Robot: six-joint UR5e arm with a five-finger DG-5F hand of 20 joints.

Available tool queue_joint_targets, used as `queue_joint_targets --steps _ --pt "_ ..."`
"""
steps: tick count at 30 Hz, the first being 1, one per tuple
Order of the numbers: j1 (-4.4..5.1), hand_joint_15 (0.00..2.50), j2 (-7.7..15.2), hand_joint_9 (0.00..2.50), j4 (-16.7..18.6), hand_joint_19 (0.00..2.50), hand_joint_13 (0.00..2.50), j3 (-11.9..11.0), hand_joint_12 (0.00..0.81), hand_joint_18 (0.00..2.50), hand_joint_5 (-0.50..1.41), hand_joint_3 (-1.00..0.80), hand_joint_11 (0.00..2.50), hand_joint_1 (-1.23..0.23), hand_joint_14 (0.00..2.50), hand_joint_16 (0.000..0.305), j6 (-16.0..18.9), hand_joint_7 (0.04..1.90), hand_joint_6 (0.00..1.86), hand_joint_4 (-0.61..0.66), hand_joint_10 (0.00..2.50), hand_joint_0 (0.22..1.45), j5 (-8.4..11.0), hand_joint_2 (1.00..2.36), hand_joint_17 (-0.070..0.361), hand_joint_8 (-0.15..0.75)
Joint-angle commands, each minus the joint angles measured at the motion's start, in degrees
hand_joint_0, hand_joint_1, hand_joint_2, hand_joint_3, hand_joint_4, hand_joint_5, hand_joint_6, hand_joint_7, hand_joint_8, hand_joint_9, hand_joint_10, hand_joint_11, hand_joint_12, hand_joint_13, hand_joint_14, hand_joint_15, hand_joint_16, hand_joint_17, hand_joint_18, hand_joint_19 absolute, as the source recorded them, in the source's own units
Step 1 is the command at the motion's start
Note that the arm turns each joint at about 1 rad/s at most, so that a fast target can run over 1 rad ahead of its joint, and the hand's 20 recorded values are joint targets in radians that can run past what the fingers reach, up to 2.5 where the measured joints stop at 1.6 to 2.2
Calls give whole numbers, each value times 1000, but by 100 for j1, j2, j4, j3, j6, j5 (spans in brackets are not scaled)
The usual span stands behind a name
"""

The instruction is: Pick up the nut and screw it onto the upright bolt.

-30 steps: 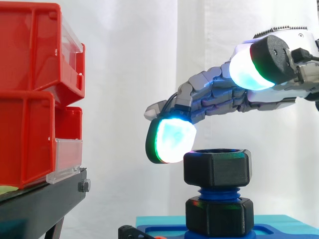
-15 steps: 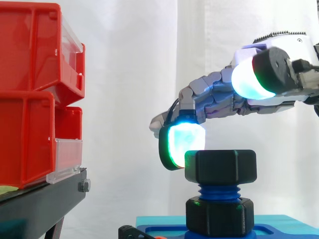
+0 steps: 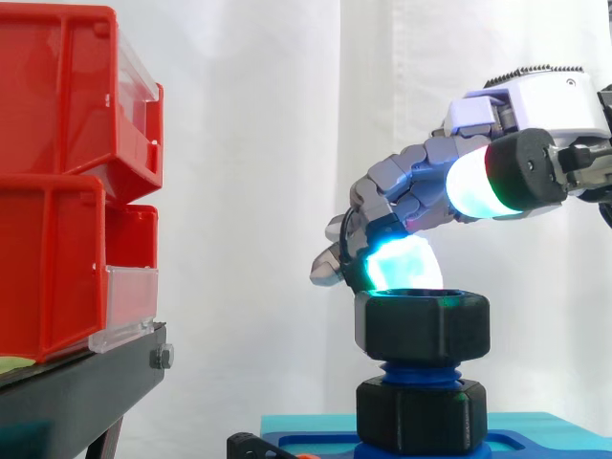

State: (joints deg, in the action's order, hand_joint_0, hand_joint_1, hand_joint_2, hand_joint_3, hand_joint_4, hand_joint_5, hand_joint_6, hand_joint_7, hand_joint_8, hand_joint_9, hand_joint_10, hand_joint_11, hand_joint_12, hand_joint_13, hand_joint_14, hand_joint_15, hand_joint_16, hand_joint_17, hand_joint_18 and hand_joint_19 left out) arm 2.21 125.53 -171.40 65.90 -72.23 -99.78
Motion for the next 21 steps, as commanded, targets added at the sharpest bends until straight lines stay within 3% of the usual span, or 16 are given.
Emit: queue_joint_targets --steps 1,10,14,18,21 --pt "-46 0 -2 709 10 0 447 1 286 124 7 -500 0 -336 0 30 -1 1279 550 196 0 523 -68 1000 69 268" --pt "-90 0 -2 1019 10 0 665 -34 225 368 45 -500 0 -345 0 21 -1 1217 584 91 0 534 -182 1000 48 252" --pt "-125 0 -2 988 -60 0 613 -289 243 314 23 -500 0 -322 0 24 -10 1299 502 163 0 524 -270 1000 54 265" --pt "-151 0 -2 818 -306 0 509 -570 289 187 -73 -500 0 -288 0 30 -63 1035 504 274 0 505 -323 1000 68 271" --pt "-151 0 -2 693 -447 0 418 -710 312 98 -117 -500 0 -266 0 36 -115 864 503 265 0 494 -323 1000 81 257"
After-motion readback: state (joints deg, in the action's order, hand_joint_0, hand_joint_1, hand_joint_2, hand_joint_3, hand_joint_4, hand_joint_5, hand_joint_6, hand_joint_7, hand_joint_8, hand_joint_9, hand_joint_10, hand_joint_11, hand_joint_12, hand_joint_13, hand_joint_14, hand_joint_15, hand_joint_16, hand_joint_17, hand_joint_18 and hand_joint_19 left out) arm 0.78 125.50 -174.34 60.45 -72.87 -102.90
